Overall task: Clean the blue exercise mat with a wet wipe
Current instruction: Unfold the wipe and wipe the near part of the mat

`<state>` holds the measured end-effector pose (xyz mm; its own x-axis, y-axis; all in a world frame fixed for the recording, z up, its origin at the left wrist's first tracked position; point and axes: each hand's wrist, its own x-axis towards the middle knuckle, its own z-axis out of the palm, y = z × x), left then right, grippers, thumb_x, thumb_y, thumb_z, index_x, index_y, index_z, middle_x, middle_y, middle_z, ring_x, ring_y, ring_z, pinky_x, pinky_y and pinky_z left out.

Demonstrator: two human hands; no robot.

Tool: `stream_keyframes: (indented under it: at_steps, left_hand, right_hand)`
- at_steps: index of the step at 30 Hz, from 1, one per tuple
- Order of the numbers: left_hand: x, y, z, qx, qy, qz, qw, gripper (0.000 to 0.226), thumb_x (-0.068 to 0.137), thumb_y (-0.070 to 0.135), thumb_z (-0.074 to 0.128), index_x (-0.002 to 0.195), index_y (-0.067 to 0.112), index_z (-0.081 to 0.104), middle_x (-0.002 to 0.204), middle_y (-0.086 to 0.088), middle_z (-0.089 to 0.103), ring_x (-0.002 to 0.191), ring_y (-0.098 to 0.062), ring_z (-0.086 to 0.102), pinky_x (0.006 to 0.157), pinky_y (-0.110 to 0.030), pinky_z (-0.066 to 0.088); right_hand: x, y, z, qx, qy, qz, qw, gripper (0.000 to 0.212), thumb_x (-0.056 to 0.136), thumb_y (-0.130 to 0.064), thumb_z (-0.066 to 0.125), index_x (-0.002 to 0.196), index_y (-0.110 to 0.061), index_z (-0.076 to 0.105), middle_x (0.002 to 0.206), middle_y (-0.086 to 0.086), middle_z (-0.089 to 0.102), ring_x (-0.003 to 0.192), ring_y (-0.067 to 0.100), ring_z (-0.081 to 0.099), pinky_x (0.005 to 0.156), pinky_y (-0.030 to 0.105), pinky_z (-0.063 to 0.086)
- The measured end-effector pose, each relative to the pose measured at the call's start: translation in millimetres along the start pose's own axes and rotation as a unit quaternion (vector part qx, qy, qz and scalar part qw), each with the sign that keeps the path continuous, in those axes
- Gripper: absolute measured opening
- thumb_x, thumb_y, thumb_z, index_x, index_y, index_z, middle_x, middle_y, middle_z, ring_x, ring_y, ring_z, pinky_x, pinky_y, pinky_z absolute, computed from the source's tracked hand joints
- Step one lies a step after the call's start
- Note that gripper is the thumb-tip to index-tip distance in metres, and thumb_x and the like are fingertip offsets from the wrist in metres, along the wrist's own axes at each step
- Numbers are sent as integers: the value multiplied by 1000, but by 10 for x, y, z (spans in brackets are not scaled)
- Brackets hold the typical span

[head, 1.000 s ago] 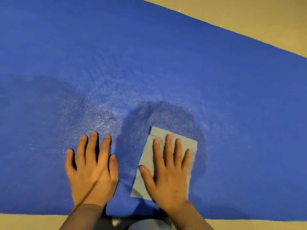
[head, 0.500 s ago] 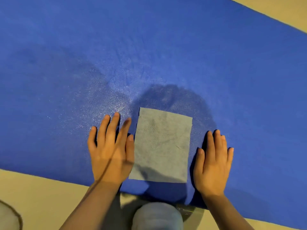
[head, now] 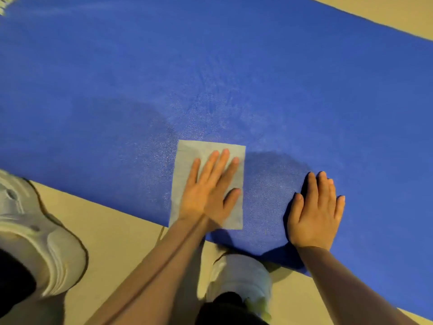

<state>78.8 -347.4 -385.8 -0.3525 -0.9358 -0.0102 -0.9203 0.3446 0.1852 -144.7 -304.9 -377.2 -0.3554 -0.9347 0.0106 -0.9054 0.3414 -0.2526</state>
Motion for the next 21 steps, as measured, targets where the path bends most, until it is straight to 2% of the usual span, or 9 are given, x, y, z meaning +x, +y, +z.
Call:
stream_keyframes:
  at_steps: [2, 5, 8, 10, 12, 14, 17, 20, 21]
  left_hand:
    - [-177, -521, -101, 19, 10, -94, 995, 65, 98, 49, 31, 152, 13, 37, 159, -9, 31, 147, -26, 27, 118, -48, 15]
    - [-328, -1040, -268, -4, 14, -263, 965, 73, 97, 55, 24, 154, 10, 32, 161, -10, 26, 149, -27, 23, 119, -48, 12]
    - [-257, -964, -263, -3, 8, -332, 943, 75, 96, 54, 18, 155, 9, 27, 163, -11, 22, 151, -28, 18, 120, -51, 9]
    - [-176, -705, -192, 9, 7, -278, 960, 72, 98, 50, 24, 152, 4, 32, 159, -17, 28, 148, -33, 26, 117, -54, 12]
    - [-133, -331, -93, 19, 7, -153, 988, 68, 97, 47, 31, 150, 4, 36, 157, -19, 33, 145, -33, 30, 116, -54, 12]
    - [-117, 88, -39, 2, -4, -32, 999, 66, 95, 46, 34, 150, 9, 37, 157, -15, 33, 146, -28, 27, 116, -53, 15]
    - [-86, 397, 4, -7, -23, 112, 993, 63, 94, 47, 39, 148, 14, 45, 157, -9, 36, 147, -25, 30, 115, -54, 22]
    - [-75, 71, -1, 9, -51, 211, 976, 62, 94, 50, 39, 150, 24, 38, 158, -2, 34, 148, -22, 29, 117, -50, 20]
    - [-85, -126, -20, 14, -52, 217, 975, 61, 95, 51, 37, 151, 26, 34, 159, -2, 34, 147, -22, 28, 117, -49, 19]
  right_hand:
    - [-4, -10, 3, 0, 0, 2, 1000, 60, 97, -36, 25, 147, -8, 40, 157, 12, 32, 147, 30, 22, 120, 54, 9]
    - [4, -9, 8, 0, 3, 0, 1000, 60, 96, -36, 26, 146, -6, 40, 156, 14, 32, 146, 31, 23, 119, 54, 10]
    - [12, 1, 7, -1, 7, -1, 1000, 61, 95, -36, 26, 146, -6, 40, 156, 15, 33, 145, 32, 24, 119, 55, 10]
    - [12, -1, 8, 0, 11, -1, 1000, 61, 94, -36, 27, 146, -6, 40, 156, 15, 33, 145, 32, 24, 119, 54, 9]
    - [11, 1, 15, -2, 14, 0, 1000, 61, 94, -36, 27, 146, -6, 41, 156, 15, 33, 145, 32, 24, 118, 54, 9]
    - [8, 5, 21, -4, 21, 0, 1000, 60, 95, -36, 27, 146, -7, 41, 156, 15, 34, 145, 31, 25, 118, 55, 11]
    - [5, -3, 35, -3, 26, 3, 1000, 60, 95, -36, 26, 146, -8, 41, 156, 14, 34, 145, 30, 25, 118, 54, 11]
    - [4, -1, 42, -8, 33, -1, 999, 59, 95, -35, 28, 146, -8, 42, 155, 13, 36, 145, 30, 26, 118, 54, 12]
    - [9, 6, 45, -10, 34, -3, 999, 58, 95, -35, 28, 145, -8, 42, 155, 14, 36, 144, 30, 26, 118, 54, 12]
